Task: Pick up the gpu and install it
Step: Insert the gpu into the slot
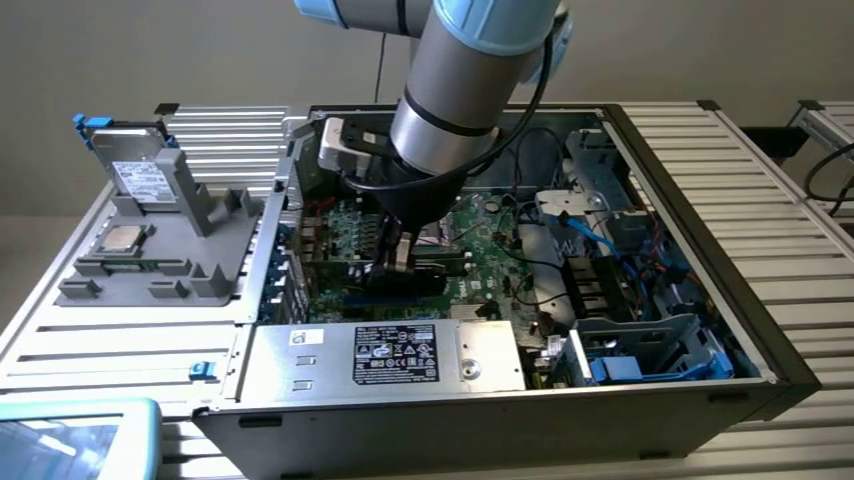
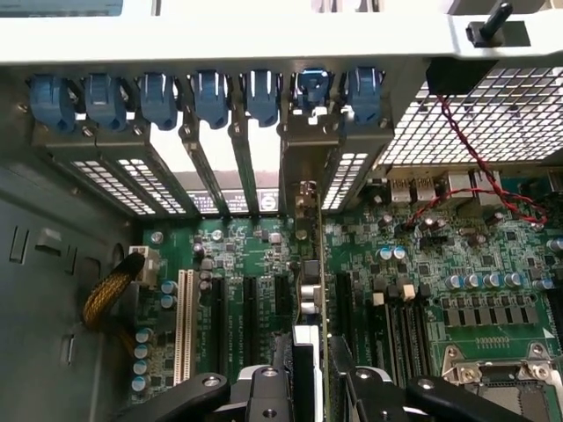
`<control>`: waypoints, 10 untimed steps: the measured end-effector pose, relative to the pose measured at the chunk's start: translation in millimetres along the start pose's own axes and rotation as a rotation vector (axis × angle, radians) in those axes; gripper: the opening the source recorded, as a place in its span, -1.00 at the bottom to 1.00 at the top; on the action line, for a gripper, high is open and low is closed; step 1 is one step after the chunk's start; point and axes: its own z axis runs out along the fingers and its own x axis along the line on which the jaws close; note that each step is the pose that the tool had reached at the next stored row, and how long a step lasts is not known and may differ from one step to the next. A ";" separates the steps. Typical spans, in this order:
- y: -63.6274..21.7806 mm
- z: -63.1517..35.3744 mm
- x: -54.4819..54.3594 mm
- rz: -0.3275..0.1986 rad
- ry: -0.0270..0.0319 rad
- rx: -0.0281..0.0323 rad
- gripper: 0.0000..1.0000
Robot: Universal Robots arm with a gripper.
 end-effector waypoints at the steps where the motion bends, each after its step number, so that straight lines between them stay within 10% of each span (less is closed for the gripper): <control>1: 0.1 0.0 0.0 0.000 0.0001 0.0008 -0.44; 4: 0.3 0.0 0.0 0.000 0.0017 0.0054 -0.44; 8: 0.8 0.2 -0.1 -0.003 0.0028 0.0647 -0.44; 10: 0.8 0.2 0.0 -0.003 0.0041 0.0687 -0.44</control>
